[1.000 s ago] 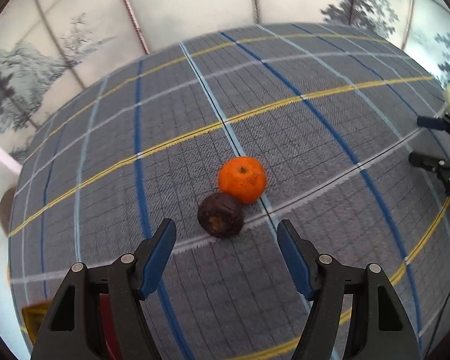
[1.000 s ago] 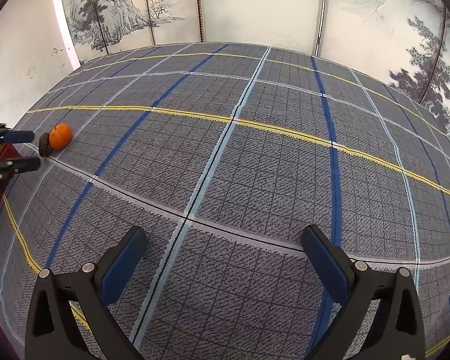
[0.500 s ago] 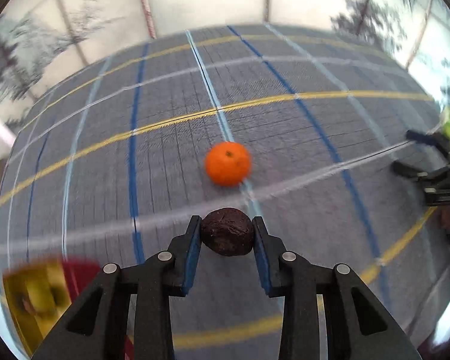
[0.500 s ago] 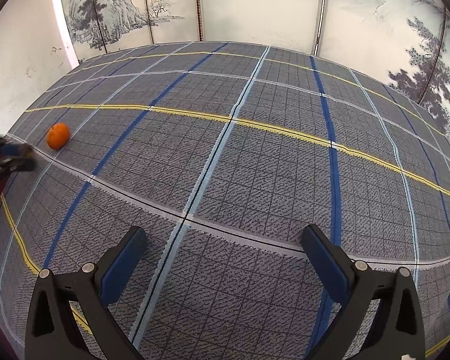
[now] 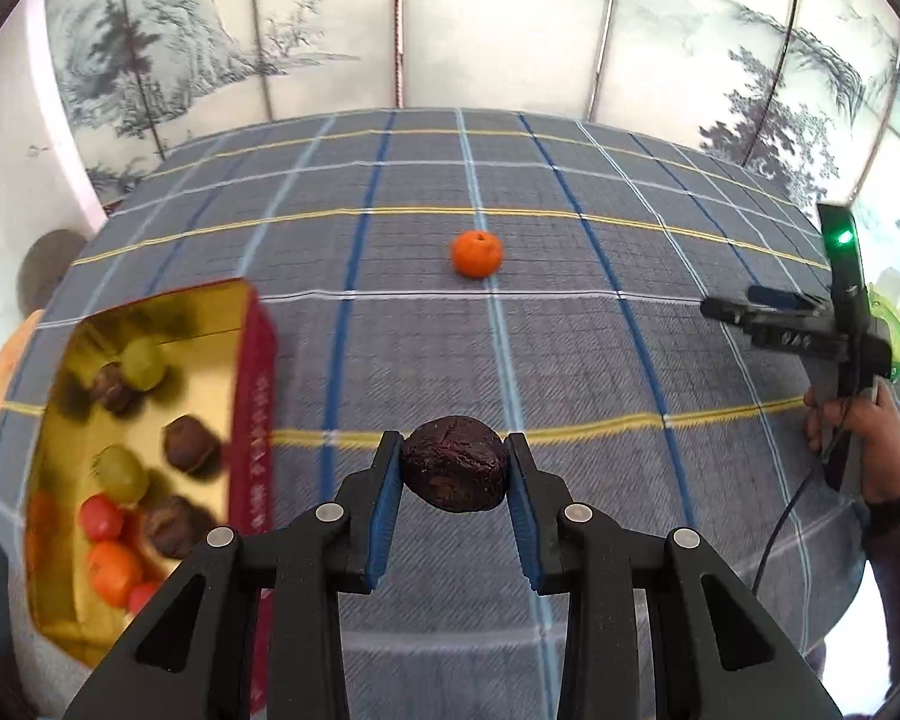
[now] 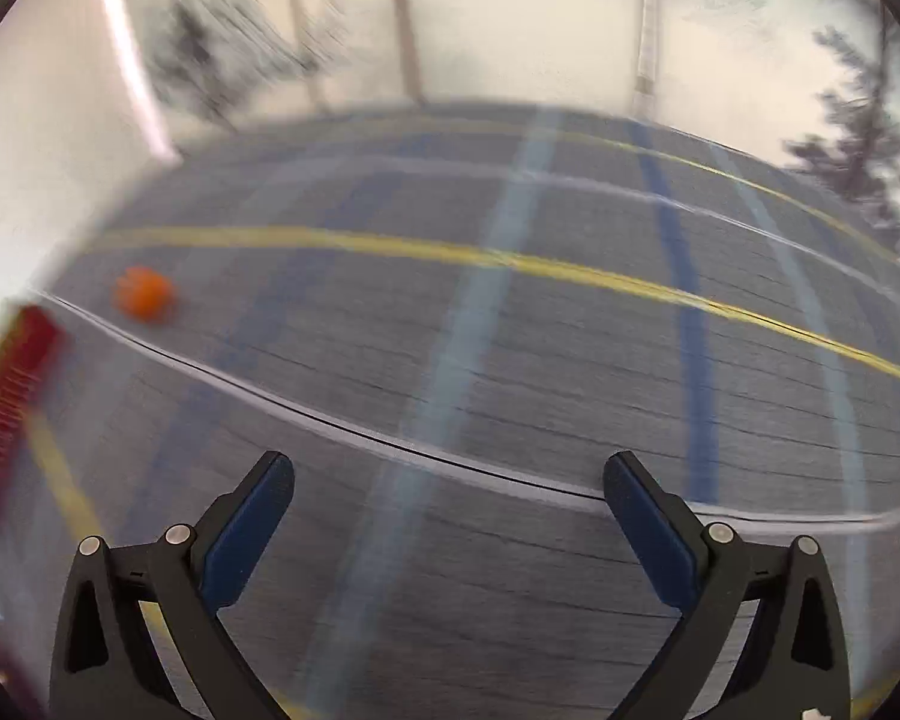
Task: Organize fruits
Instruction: 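Carry the dried fruit in the left gripper toward the tin while the right gripper grasps the orange, then lower the dried fruit in the left gripper into the tin and release it, then carry the orange in the right gripper into the tin and release it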
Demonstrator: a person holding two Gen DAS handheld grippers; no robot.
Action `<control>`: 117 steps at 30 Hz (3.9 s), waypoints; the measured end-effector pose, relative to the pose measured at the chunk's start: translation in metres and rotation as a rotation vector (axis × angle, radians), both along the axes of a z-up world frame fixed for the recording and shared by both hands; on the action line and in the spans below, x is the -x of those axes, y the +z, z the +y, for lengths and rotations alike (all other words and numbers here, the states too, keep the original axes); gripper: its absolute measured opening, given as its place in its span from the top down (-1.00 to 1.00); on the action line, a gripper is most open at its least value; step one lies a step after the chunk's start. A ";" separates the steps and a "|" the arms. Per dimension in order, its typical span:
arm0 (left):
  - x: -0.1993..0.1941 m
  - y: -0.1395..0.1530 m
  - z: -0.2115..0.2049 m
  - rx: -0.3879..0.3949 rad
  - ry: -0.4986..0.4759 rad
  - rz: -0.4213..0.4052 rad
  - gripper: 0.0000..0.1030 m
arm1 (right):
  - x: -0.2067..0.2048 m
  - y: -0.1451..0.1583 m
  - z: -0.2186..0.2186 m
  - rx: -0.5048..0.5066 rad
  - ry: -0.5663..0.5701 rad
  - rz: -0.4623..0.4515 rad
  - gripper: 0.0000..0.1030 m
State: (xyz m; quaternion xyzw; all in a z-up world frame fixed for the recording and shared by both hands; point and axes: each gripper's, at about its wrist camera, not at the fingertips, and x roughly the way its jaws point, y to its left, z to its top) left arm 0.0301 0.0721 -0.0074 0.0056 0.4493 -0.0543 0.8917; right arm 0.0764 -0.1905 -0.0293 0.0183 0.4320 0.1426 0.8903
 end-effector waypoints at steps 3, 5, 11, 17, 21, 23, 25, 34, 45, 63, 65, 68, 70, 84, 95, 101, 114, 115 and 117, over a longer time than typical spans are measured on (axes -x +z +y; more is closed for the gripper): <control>0.012 0.006 0.008 -0.002 0.015 -0.012 0.33 | -0.004 0.013 0.037 -0.055 0.140 -0.045 -0.98; 0.016 0.010 0.015 0.003 0.031 -0.025 0.33 | -0.011 0.018 0.068 -0.077 0.234 -0.075 -0.98; 0.028 0.024 0.038 0.005 0.082 -0.065 0.33 | -0.048 0.013 0.149 -0.057 0.394 -0.079 -0.94; 0.038 0.026 0.063 0.023 0.147 -0.074 0.33 | -0.084 -0.008 0.192 0.030 0.421 0.008 -0.25; 0.045 0.025 0.079 0.027 0.192 -0.079 0.33 | -0.090 -0.009 0.196 0.038 0.400 0.026 0.34; 0.049 0.024 0.088 0.030 0.223 -0.081 0.33 | -0.081 -0.006 0.190 0.003 0.404 0.042 0.35; 0.053 0.022 0.098 0.037 0.250 -0.079 0.33 | -0.059 -0.001 0.179 -0.046 0.403 0.026 0.35; 0.070 0.015 0.122 0.033 0.313 -0.100 0.33 | 0.027 0.001 0.142 -0.103 0.340 0.010 0.35; 0.067 0.007 0.135 -0.024 0.295 -0.116 0.33 | 0.026 -0.005 0.140 -0.083 0.313 0.038 0.34; -0.013 0.000 0.165 -0.094 0.345 -0.120 0.32 | 0.025 -0.007 0.142 -0.063 0.302 0.045 0.34; -0.018 0.000 0.164 -0.110 0.343 -0.122 0.31 | 0.025 -0.008 0.142 -0.063 0.303 0.045 0.33; -0.022 -0.001 0.162 -0.131 0.338 -0.126 0.31 | 0.025 -0.008 0.142 -0.063 0.303 0.045 0.33; -0.024 -0.001 0.161 -0.142 0.339 -0.127 0.31 | 0.025 -0.008 0.142 -0.063 0.303 0.045 0.33; -0.021 0.002 0.162 -0.184 0.376 -0.158 -0.20 | 0.025 -0.008 0.142 -0.063 0.304 0.045 0.33; 0.016 0.012 0.146 -0.185 0.397 -0.185 -0.45 | 0.026 -0.007 0.143 -0.059 0.308 0.040 0.33; 0.039 0.017 0.142 -0.155 0.421 -0.200 -0.45 | 0.037 -0.005 0.145 -0.075 0.309 0.034 0.33; 0.074 0.020 0.140 -0.117 0.425 -0.202 -0.45 | 0.068 0.041 0.193 -0.151 0.420 -0.024 0.33; 0.076 0.019 0.140 -0.116 0.424 -0.202 -0.45 | 0.072 0.047 0.201 -0.153 0.439 -0.032 0.33; 0.081 0.017 0.140 -0.118 0.425 -0.202 -0.45 | 0.076 0.055 0.217 -0.167 0.472 -0.041 0.33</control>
